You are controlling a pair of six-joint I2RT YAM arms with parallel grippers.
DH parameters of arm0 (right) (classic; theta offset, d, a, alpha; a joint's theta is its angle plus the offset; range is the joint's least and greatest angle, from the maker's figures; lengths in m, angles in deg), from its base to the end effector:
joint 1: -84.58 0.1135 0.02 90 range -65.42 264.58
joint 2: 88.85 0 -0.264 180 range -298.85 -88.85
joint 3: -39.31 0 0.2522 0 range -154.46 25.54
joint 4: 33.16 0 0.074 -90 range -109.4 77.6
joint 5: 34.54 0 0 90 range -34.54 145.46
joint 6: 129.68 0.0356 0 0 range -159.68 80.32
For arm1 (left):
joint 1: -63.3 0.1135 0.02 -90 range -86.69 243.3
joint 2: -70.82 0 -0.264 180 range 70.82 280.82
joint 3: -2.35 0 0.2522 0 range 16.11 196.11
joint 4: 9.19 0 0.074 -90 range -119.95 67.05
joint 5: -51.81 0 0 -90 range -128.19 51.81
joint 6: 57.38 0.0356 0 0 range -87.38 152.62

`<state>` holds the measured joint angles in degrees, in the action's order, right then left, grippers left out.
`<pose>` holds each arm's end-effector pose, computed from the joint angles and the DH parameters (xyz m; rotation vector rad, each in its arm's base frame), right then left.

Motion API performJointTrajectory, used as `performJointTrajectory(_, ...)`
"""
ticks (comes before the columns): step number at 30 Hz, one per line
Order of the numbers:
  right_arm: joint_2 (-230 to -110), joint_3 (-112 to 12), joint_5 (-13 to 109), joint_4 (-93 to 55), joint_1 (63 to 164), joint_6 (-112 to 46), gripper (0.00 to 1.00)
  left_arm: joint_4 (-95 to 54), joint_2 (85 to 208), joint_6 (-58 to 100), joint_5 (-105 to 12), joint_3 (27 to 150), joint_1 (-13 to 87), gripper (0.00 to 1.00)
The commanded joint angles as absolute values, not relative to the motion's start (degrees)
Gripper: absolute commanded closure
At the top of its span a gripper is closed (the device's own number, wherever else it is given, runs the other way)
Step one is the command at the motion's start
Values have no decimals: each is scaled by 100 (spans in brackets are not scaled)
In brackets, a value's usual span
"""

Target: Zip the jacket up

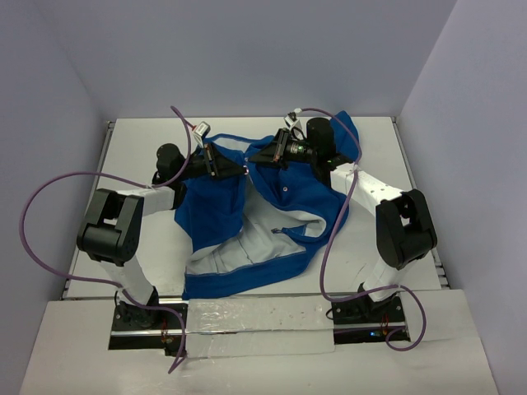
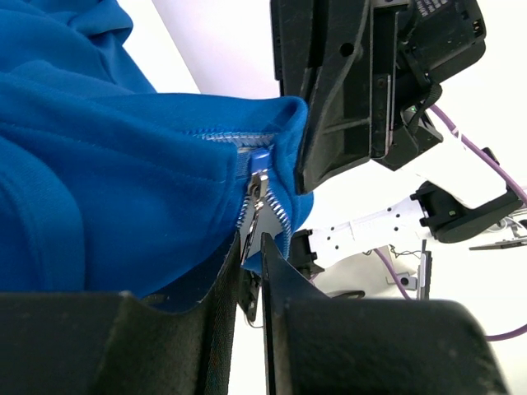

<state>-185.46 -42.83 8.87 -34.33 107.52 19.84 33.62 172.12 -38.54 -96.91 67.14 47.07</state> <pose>0.3495 0.1760 0.2901 -0.0191 2.0998 1.6802 0.3433 -0.1316 0.2325 0.1526 1.8697 -1.8714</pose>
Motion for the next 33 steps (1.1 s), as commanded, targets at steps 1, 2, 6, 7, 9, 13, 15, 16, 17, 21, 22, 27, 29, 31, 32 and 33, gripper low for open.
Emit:
performJointTrajectory(1, -18476, -4585, 765, -3692, 10743, 1964, 100, 3907, 17295, -3951, -9658, 6969, 4652, 78)
performJointTrajectory(2, -18473, -4582, 765, -3693, 10743, 1964, 100, 3884, 17291, -3941, -9659, 6976, 4652, 78)
performJointTrajectory(6, -18466, -4593, 756, -3697, 10743, 1982, 100, 3804, 17295, -3909, -9655, 7017, 4643, 78)
performJointTrajectory(7, -18473, -4608, 756, -3697, 10744, 1981, 100, 3795, 17295, -3900, -9655, 7026, 4643, 79)
performJointTrajectory(9, -18473, -4614, 756, -3689, 10747, 1973, 100, 3756, 17300, -3867, -9655, 7034, 4638, 79)
performJointTrajectory(13, -18473, -4617, 747, -3697, 10743, 1982, 100, 3575, 17287, -3758, -9646, 7027, 4634, 78)
performJointTrajectory(15, -18473, -4623, 747, -3706, 10743, 1999, 100, 3541, 17286, -3729, -9641, 7020, 4634, 79)
performJointTrajectory(16, -18473, -4626, 747, -3706, 10743, 1999, 100, 3546, 17286, -3733, -9635, 7014, 4634, 81)
performJointTrajectory(17, -18473, -4626, 747, -3706, 10743, 1999, 100, 3557, 17286, -3749, -9630, 7008, 4634, 84)
performJointTrajectory(21, -18473, -4644, 765, -3644, 10744, 1911, 100, 3611, 17304, -3831, -9638, 7016, 4634, 100)
performJointTrajectory(22, -18473, -4672, 782, -3600, 10749, 1861, 100, 3611, 17309, -3887, -9649, 7011, 4634, 100)
performJointTrajectory(27, -18448, -4892, 1006, -3231, 10743, 1282, 100, 4312, 17475, -4951, -9759, 6966, 4643, 100)
performJointTrajectory(29, -18438, -4934, 1116, -3169, 10743, 1068, 100, 4806, 17550, -5364, -9783, 6902, 4643, 100)
performJointTrajectory(31, -18491, -5115, 1233, -3104, 10728, 741, 100, 5346, 17669, -5771, -9840, 6831, 4628, 100)
performJointTrajectory(32, -18517, -5164, 1222, -3168, 10720, 680, 100, 5457, 17687, -5947, -9871, 6806, 4620, 100)
performJointTrajectory(33, -18543, -5209, 1193, -3267, 10714, 647, 100, 5481, 17687, -6019, -9897, 6780, 4607, 100)
